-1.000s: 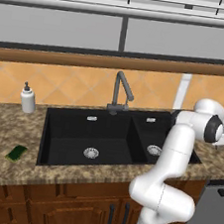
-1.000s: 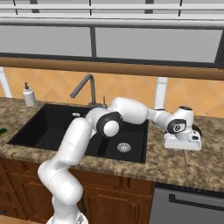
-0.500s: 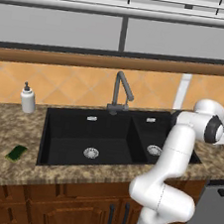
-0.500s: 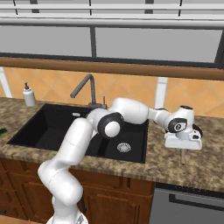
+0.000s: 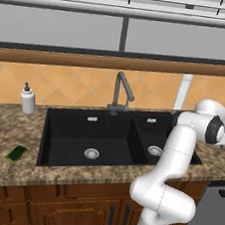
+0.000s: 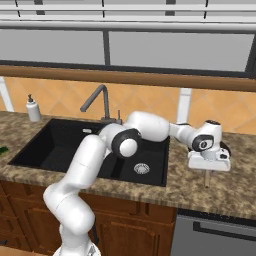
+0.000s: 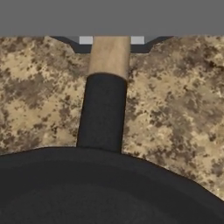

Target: Pick the pan and sponge and place them into the sink. Then turn on the water.

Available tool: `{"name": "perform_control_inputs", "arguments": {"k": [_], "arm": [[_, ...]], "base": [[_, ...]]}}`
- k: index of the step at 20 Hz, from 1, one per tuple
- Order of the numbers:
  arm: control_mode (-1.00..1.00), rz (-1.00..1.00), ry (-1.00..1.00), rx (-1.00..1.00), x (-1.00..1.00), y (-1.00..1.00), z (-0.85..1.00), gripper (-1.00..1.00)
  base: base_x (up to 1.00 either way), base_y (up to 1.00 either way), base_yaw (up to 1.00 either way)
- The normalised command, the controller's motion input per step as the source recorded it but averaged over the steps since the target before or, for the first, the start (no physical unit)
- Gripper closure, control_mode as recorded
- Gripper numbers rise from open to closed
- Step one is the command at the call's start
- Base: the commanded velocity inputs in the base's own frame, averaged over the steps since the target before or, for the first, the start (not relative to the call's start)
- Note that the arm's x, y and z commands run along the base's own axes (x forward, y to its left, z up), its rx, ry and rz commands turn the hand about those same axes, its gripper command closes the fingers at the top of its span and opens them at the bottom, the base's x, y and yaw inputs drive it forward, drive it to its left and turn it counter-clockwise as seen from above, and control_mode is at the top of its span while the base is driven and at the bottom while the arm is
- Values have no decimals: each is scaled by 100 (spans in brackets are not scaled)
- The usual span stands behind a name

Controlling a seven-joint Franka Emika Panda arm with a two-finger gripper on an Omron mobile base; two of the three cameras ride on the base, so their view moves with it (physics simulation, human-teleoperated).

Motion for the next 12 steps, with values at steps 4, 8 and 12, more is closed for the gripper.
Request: {"name": "perform_control_inputs", "arguments": {"k": [4, 8, 12], "arm": [[-100, 4, -5, 0, -21, 27, 13, 100], [-100, 3, -12, 0, -35, 24, 38, 100], [-100, 4, -17, 0, -43, 40, 37, 100]], "base": [[0, 0, 0], [0, 0, 0], [0, 0, 0]]}}
